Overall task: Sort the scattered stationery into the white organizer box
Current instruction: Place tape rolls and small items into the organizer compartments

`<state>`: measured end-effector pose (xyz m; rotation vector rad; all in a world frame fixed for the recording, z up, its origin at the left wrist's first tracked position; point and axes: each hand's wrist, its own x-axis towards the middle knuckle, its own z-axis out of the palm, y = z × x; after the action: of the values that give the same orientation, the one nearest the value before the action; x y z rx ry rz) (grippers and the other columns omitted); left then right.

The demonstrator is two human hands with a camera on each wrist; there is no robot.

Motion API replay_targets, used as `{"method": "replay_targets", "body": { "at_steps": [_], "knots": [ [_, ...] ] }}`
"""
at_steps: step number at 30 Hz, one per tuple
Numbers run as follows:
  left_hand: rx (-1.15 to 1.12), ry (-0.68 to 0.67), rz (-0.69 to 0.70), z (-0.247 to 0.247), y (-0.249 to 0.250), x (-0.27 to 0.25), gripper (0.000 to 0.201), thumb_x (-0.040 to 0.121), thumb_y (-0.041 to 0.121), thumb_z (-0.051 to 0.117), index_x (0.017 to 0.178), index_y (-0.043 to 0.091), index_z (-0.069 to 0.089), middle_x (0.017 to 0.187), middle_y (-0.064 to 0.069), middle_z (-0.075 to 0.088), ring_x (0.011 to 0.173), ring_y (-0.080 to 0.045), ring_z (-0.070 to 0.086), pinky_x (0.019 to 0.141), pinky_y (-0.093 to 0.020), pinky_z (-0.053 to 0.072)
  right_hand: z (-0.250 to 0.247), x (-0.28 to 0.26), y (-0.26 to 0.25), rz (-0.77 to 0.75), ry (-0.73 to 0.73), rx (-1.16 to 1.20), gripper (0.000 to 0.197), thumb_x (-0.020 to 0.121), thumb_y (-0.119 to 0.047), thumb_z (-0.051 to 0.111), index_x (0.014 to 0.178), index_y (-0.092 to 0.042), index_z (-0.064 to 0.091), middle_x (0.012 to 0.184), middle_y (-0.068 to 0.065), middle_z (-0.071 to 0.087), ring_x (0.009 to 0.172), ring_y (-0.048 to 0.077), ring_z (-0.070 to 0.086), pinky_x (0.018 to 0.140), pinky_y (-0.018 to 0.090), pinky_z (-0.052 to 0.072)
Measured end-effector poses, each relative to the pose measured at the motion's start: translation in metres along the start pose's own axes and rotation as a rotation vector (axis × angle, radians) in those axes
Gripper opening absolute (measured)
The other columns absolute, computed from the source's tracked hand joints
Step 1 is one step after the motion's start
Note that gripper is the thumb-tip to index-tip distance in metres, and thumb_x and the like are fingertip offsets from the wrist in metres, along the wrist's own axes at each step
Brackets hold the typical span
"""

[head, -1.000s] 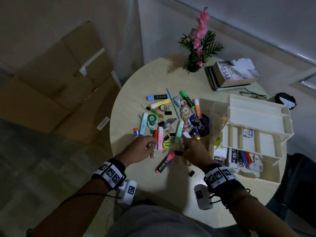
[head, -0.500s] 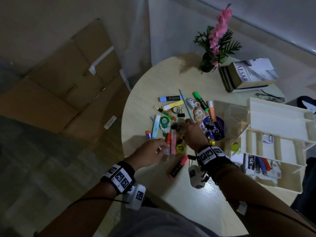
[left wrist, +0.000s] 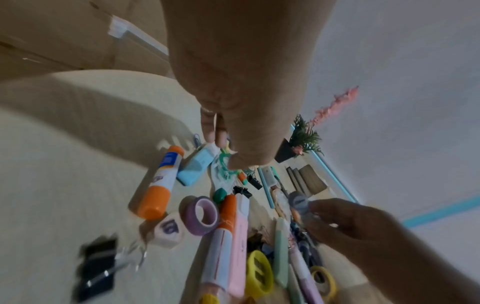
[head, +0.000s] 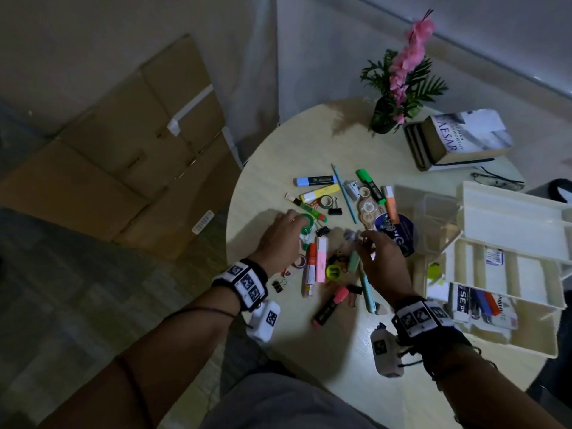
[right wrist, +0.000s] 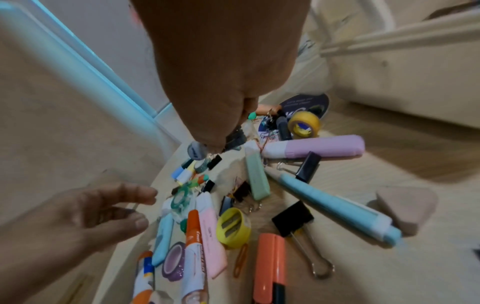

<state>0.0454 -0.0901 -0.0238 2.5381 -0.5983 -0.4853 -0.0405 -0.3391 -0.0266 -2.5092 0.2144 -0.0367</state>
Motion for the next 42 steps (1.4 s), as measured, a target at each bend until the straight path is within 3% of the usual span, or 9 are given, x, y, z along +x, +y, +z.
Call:
{"method": "replay_targets", "body": {
  "at_steps": [6,10,14,20,25,30,34,38,42],
  "knots": [
    [0.376,-0.218,0.262,-0.01,-0.003,0.042,0.071,0.082,-0.01,0.062,0.143,0.024,0.055,0.154,-0.004,0.042,0.139,-0.032,0.039,0.105,-0.051,0.047,-0.034,-0.04,0.001,0.33,0.067,0.181,0.021,0.092,-0.04,0.076,0.096,-0.022,0.067,0.082,-0.003,0.072,0.073,0.016,0.07,0.064,0.034,0.057],
    [0.447,-0.297,0.288,-0.011,0.0,0.057,0.07,0.086,-0.003,0.067,0.148,0.024,0.051,0.16,-0.01,0.035,0.142,-0.038,0.04,0.11,-0.053,0.043,-0.057,-0.06,-0.011,0.486,0.057,0.481,0.026,0.088,-0.03,0.085,0.095,-0.016,0.064,0.084,0.009,0.074,0.069,0.023,0.075,0.061,0.04,0.063],
    [0.497,-0.314,0.33,-0.016,0.009,0.068,0.061,0.084,0.004,0.073,0.14,0.024,0.057,0.148,-0.007,0.044,0.129,-0.036,0.051,0.099,-0.048,0.05,-0.064,-0.077,-0.003,0.566,0.049,0.505,0.018,0.085,-0.017,0.085,0.091,-0.012,0.069,0.08,0.007,0.076,0.072,0.026,0.075,0.064,0.043,0.06],
    [0.569,-0.279,0.327,-0.018,0.011,0.068,0.068,0.08,0.02,0.08,0.143,0.025,0.054,0.142,-0.007,0.047,0.125,-0.035,0.052,0.095,-0.046,0.049,-0.079,-0.104,0.005,0.599,-0.031,0.744,0.019,0.085,0.004,0.08,0.099,-0.005,0.072,0.091,0.005,0.081,0.083,0.016,0.075,0.074,0.029,0.059],
    [0.337,-0.093,0.256,-0.025,0.025,0.056,0.055,0.073,0.038,0.086,0.123,0.026,0.065,0.124,-0.001,0.064,0.113,-0.034,0.058,0.085,-0.043,0.053,-0.1,-0.124,0.014,0.565,-0.017,0.862,0.012,0.088,0.004,0.076,0.099,-0.001,0.075,0.09,0.012,0.077,0.083,0.014,0.069,0.078,0.023,0.052],
    [-0.069,-0.104,0.147,-0.014,0.077,0.027,0.036,0.086,0.054,0.077,0.105,0.028,0.061,0.095,0.008,0.07,0.081,-0.013,0.067,0.069,-0.034,0.056,-0.123,-0.136,0.041,0.587,0.115,0.921,0.009,0.092,0.0,0.068,0.091,0.0,0.077,0.093,0.014,0.078,0.093,0.033,0.073,0.094,0.047,0.052],
    [-0.22,-0.136,0.201,0.011,0.131,0.007,0.036,0.089,0.063,0.07,0.103,0.031,0.063,0.091,0.012,0.068,0.069,0.0,0.063,0.06,-0.031,0.054,-0.151,-0.137,0.063,0.574,0.205,0.973,0.01,0.093,0.005,0.064,0.096,0.009,0.072,0.097,0.023,0.077,0.091,0.029,0.074,0.091,0.041,0.059],
    [-0.316,-0.155,0.214,0.033,0.187,-0.003,0.035,0.094,0.057,0.069,0.109,0.025,0.066,0.09,0.013,0.068,0.065,0.009,0.059,0.054,-0.014,0.035,-0.183,-0.13,0.097,0.559,0.243,0.868,0.01,0.095,0.0,0.066,0.097,0.007,0.073,0.097,0.028,0.075,0.086,0.029,0.073,0.076,0.032,0.061],
    [-0.368,-0.159,0.197,0.049,0.237,-0.011,0.037,0.095,0.055,0.069,0.112,0.022,0.065,0.079,0.016,0.062,0.067,0.011,0.057,0.054,-0.009,0.037,-0.203,-0.11,0.138,0.539,0.213,0.631,0.011,0.098,-0.017,0.07,0.095,-0.008,0.076,0.086,0.011,0.079,0.083,0.035,0.077,0.072,0.05,0.061]
  ]
}}
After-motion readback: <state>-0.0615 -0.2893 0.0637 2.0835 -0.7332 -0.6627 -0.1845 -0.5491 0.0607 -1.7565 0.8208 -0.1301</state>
